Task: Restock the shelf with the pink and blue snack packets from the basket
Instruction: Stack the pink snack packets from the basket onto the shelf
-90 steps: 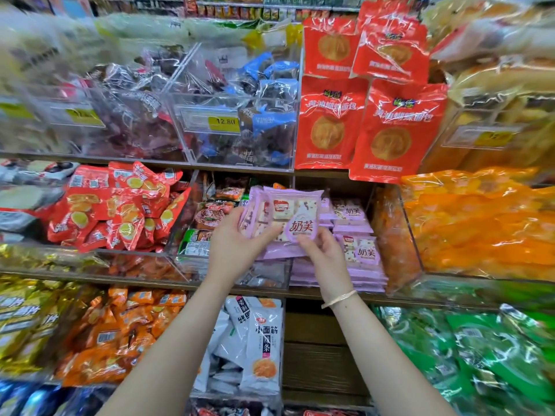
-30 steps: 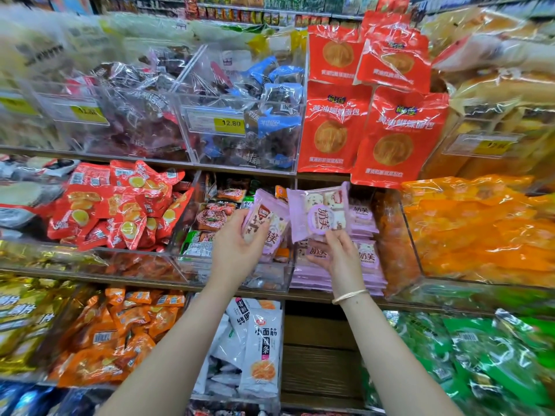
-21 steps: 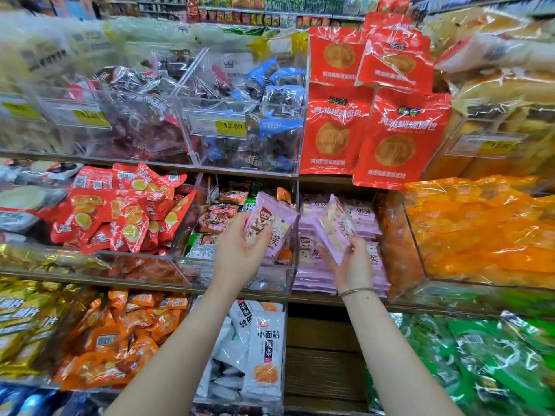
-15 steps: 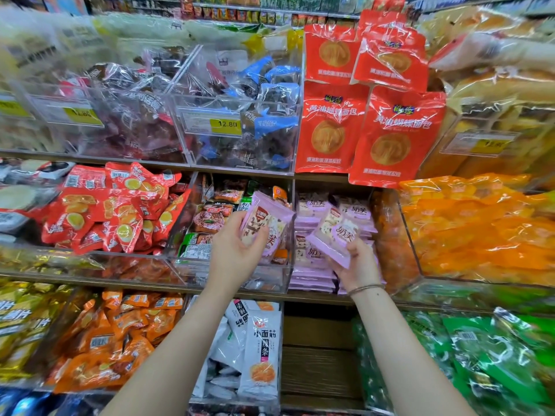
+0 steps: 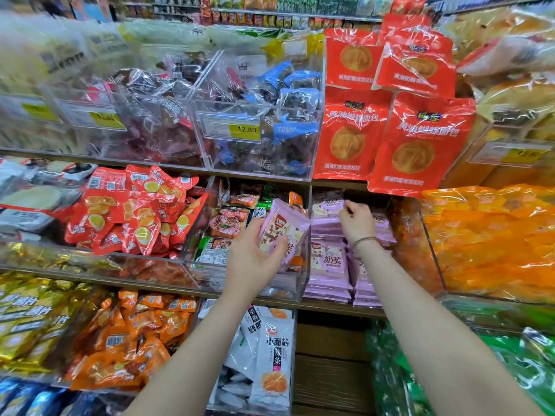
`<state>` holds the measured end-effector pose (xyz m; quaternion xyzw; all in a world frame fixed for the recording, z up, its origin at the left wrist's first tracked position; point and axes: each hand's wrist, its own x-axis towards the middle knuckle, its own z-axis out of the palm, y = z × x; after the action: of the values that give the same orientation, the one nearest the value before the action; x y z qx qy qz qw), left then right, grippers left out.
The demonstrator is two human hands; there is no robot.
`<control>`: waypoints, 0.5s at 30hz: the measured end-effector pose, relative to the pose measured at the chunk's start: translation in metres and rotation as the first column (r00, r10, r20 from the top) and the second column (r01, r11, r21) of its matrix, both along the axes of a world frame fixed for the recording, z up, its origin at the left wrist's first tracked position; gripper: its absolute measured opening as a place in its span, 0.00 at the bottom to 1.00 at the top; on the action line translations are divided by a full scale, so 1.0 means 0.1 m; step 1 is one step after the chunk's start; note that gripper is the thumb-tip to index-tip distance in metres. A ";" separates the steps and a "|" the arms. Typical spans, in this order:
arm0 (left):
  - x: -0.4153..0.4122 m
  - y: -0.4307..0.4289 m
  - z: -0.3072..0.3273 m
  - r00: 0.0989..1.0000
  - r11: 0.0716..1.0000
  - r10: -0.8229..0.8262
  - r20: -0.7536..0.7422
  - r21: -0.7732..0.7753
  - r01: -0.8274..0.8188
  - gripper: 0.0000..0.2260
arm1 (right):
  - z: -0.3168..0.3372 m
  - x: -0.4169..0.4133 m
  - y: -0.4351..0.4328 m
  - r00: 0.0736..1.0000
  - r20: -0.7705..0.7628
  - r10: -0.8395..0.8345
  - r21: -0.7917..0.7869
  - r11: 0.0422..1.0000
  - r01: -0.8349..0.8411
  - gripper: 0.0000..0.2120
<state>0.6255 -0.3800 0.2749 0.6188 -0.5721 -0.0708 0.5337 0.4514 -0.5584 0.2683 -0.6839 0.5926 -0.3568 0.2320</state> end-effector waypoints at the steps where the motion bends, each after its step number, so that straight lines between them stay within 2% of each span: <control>1: 0.00 0.00 0.00 1.000 1.000 -0.001 0.004 0.001 0.001 0.09 | -0.03 0.01 -0.02 0.992 -0.120 -0.038 -0.041 0.999 0.033 0.15; 3: 0.00 0.00 0.00 1.000 1.000 0.002 -0.006 -0.001 -0.002 0.09 | -0.05 0.04 0.00 0.959 -0.255 -0.126 -0.114 0.988 0.100 0.16; 6: -0.01 0.01 0.01 1.000 1.000 -0.017 -0.012 0.000 0.017 0.07 | -0.01 0.04 0.05 0.938 -0.316 -0.144 -0.150 0.984 0.101 0.17; 7: -0.01 0.01 0.01 1.000 1.000 -0.025 -0.019 0.011 0.025 0.05 | 0.02 0.03 0.07 0.945 -0.300 -0.131 -0.157 0.984 0.087 0.18; 9: 0.00 0.00 0.00 0.999 0.999 -0.024 -0.029 0.024 0.025 0.10 | 0.05 0.00 0.18 0.973 -0.210 -0.092 -0.170 0.984 0.056 0.20; 11: 0.00 0.01 0.00 0.999 1.000 -0.022 -0.040 0.020 0.023 0.10 | 0.06 0.00 0.40 0.994 -0.111 -0.019 -0.214 0.977 -0.005 0.19; 15: -0.01 0.00 0.07 0.990 0.999 -0.030 -0.135 0.020 0.033 0.05 | 0.02 0.07 1.00 0.963 -0.057 0.263 -0.228 0.936 -0.269 0.14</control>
<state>0.6244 -0.3802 0.2823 0.6094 -0.5435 -0.1271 0.5631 0.4584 -0.4589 0.2703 -0.7847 0.4516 -0.3805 0.1884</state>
